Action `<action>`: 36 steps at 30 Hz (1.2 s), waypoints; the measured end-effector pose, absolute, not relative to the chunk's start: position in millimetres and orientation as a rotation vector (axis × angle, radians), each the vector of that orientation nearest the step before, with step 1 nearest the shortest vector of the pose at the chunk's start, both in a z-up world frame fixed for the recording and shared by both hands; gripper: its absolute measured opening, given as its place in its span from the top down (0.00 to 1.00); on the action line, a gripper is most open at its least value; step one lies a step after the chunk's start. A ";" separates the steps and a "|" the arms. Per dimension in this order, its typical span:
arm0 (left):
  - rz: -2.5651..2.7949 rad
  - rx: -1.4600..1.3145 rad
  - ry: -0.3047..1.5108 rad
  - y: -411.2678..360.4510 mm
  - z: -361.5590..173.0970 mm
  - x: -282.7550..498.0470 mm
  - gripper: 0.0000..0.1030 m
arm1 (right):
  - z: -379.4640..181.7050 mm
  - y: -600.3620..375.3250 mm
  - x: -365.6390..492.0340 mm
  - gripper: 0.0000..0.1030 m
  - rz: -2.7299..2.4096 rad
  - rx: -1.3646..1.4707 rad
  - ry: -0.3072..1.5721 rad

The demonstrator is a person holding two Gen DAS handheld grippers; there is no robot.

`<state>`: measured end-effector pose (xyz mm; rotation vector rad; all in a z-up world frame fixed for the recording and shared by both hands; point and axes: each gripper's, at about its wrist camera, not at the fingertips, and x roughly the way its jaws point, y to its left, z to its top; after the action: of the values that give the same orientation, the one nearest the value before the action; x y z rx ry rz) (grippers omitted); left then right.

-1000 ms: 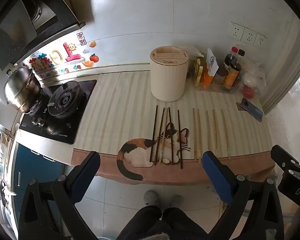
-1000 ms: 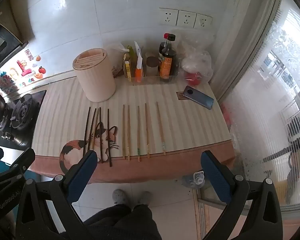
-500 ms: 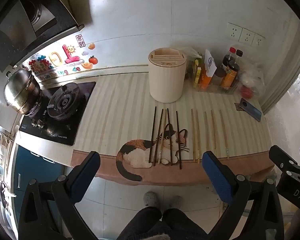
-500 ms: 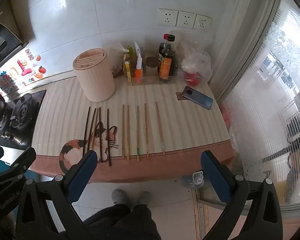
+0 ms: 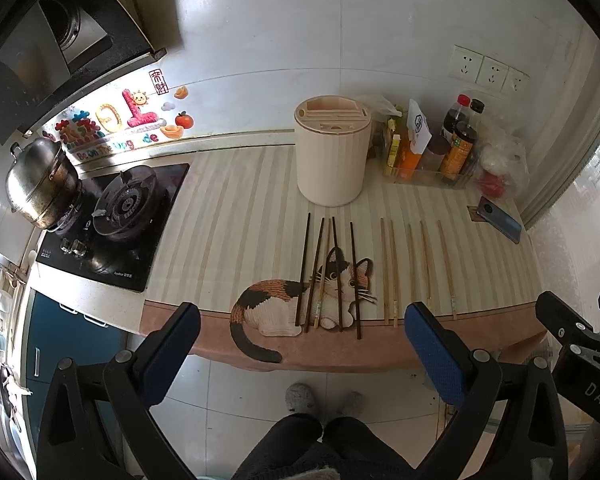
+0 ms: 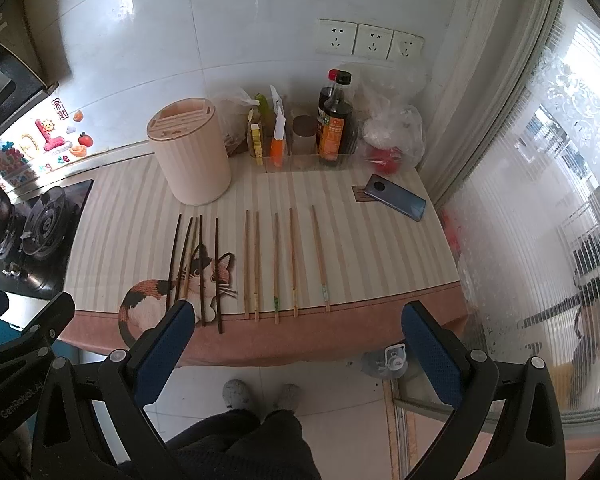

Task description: Organize utensils

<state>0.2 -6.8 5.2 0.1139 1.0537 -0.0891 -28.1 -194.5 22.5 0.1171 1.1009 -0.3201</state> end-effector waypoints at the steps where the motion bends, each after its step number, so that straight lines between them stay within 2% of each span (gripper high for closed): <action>1: -0.090 0.114 1.054 -6.9 5.4 0.3 0.00 | 21.4 -194.3 -27.6 0.00 -0.321 0.115 1.099; 36: -0.096 0.105 1.050 -13.8 10.2 2.7 0.00 | 21.6 -195.5 -19.7 0.00 -0.321 0.099 1.100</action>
<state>2.7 -13.8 10.2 0.1048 1.0500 -0.0964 -19.7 -195.5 21.6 0.0989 1.1000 -0.3208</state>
